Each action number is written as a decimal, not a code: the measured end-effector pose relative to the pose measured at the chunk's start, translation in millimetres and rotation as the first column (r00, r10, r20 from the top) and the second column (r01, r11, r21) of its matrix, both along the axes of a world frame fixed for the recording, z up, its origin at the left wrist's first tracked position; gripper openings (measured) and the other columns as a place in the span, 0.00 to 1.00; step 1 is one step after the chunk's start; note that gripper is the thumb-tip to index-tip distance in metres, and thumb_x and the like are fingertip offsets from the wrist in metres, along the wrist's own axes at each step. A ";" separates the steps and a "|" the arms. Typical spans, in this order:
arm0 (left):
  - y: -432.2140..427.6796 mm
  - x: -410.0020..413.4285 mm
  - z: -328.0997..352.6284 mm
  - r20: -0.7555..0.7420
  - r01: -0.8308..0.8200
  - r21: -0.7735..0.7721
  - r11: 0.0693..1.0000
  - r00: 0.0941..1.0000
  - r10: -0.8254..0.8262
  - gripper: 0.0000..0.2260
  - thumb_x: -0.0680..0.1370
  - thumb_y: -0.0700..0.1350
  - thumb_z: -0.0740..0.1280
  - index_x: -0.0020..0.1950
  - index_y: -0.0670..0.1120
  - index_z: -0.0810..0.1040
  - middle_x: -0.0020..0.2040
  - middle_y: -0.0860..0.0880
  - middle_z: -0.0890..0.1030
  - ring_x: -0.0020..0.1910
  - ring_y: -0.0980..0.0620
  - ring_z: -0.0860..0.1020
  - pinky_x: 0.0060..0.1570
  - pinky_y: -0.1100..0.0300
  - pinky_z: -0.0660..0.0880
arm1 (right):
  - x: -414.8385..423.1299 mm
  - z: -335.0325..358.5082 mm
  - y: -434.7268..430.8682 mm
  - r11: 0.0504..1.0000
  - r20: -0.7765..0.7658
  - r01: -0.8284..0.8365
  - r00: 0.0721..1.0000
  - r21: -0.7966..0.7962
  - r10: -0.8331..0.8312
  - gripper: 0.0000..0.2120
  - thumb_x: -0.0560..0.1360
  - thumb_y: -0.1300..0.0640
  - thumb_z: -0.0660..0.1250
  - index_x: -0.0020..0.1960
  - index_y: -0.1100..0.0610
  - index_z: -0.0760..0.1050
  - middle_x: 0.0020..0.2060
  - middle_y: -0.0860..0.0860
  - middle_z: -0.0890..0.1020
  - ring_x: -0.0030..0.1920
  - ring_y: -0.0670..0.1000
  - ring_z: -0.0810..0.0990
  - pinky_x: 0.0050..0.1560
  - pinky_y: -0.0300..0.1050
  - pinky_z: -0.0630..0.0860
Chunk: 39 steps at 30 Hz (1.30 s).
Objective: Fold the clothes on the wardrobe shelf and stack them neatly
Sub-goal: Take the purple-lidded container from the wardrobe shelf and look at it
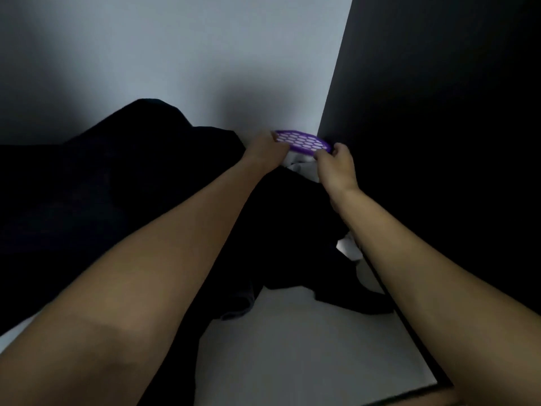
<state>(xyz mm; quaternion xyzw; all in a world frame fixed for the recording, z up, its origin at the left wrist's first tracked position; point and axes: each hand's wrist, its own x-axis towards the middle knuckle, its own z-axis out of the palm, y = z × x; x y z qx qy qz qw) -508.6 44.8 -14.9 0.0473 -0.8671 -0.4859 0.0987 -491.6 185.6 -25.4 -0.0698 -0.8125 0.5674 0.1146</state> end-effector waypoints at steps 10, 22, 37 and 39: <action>6.4 -50.8 -37.5 0.037 -0.011 0.194 0.981 0.999 0.004 0.18 0.80 0.41 0.64 0.69 0.39 0.74 0.66 0.42 0.79 0.64 0.47 0.77 0.63 0.59 0.72 | -54.6 -26.5 -20.2 0.959 0.218 0.143 0.972 -0.243 -0.089 0.19 0.78 0.55 0.63 0.65 0.64 0.73 0.61 0.62 0.80 0.59 0.61 0.81 0.62 0.53 0.77; 1.9 -71.7 -57.0 0.238 0.006 0.204 0.979 0.970 -0.056 0.28 0.84 0.59 0.51 0.71 0.39 0.73 0.69 0.39 0.76 0.66 0.43 0.75 0.60 0.58 0.69 | -70.7 -39.4 -19.4 0.963 0.265 0.058 0.964 -0.265 0.015 0.25 0.82 0.41 0.55 0.67 0.58 0.75 0.60 0.56 0.82 0.58 0.57 0.82 0.65 0.53 0.76; 6.2 -19.8 -1.8 0.019 0.087 0.611 0.787 0.992 -0.125 0.20 0.82 0.58 0.59 0.69 0.48 0.74 0.60 0.43 0.82 0.56 0.42 0.82 0.56 0.39 0.79 | -25.0 10.2 -19.0 0.894 0.030 0.076 0.997 -0.442 -0.070 0.21 0.79 0.40 0.59 0.66 0.50 0.74 0.60 0.57 0.80 0.58 0.58 0.81 0.60 0.57 0.79; 4.3 2.5 7.9 -0.003 0.079 0.619 0.781 0.995 -0.099 0.18 0.81 0.60 0.60 0.66 0.52 0.74 0.60 0.45 0.82 0.56 0.44 0.82 0.51 0.41 0.82 | -10.1 21.9 -14.3 0.866 0.036 0.061 0.998 -0.496 -0.049 0.20 0.79 0.41 0.60 0.63 0.53 0.76 0.56 0.57 0.83 0.53 0.58 0.84 0.51 0.55 0.83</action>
